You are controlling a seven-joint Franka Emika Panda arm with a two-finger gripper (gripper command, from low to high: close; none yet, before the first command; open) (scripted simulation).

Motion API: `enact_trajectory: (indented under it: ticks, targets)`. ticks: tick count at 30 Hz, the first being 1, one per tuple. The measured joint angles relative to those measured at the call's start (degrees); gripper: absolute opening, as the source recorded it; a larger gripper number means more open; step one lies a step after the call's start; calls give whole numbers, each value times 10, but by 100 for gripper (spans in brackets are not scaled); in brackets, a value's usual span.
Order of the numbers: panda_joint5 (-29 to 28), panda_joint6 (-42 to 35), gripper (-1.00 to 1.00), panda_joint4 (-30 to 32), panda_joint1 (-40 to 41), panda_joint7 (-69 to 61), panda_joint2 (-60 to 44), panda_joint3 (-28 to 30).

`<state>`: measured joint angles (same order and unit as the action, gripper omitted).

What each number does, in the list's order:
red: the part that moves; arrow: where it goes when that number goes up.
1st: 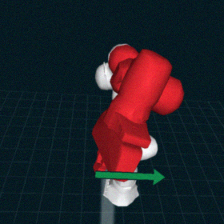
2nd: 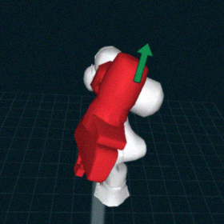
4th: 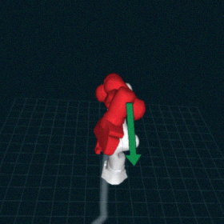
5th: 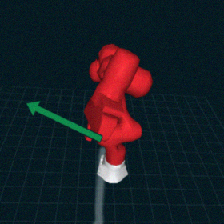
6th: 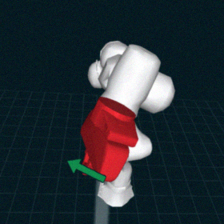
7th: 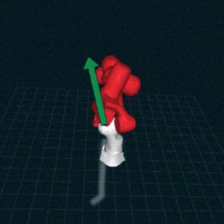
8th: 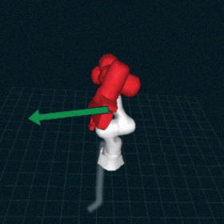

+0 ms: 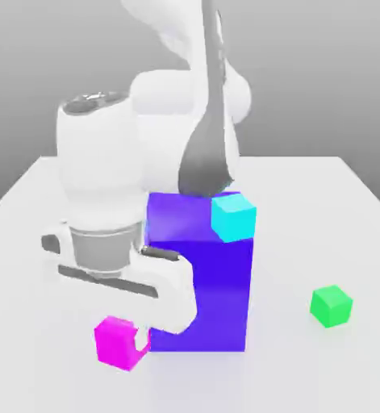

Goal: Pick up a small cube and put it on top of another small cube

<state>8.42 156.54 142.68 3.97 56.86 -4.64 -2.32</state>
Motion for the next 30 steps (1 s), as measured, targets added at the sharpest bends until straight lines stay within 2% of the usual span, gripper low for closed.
enact_trajectory:
  ticks: [6, 10, 15, 20, 27, 28, 30]
  targets:
    - [-29, 1, -100, 32, -91, 84, 50, -52]
    - [-50, -10, -100, 77, -183, 158, 79, -109]
    - [-52, -31, -100, 138, -259, 225, 99, -165]
    - [-81, -1, -100, 146, -259, 256, 59, -170]
    - [-168, 78, -100, 144, -271, 319, -29, -142]
    - [-175, 84, 100, 144, -274, 323, -36, -138]
    - [-175, 84, 100, 144, -274, 323, -36, -138]
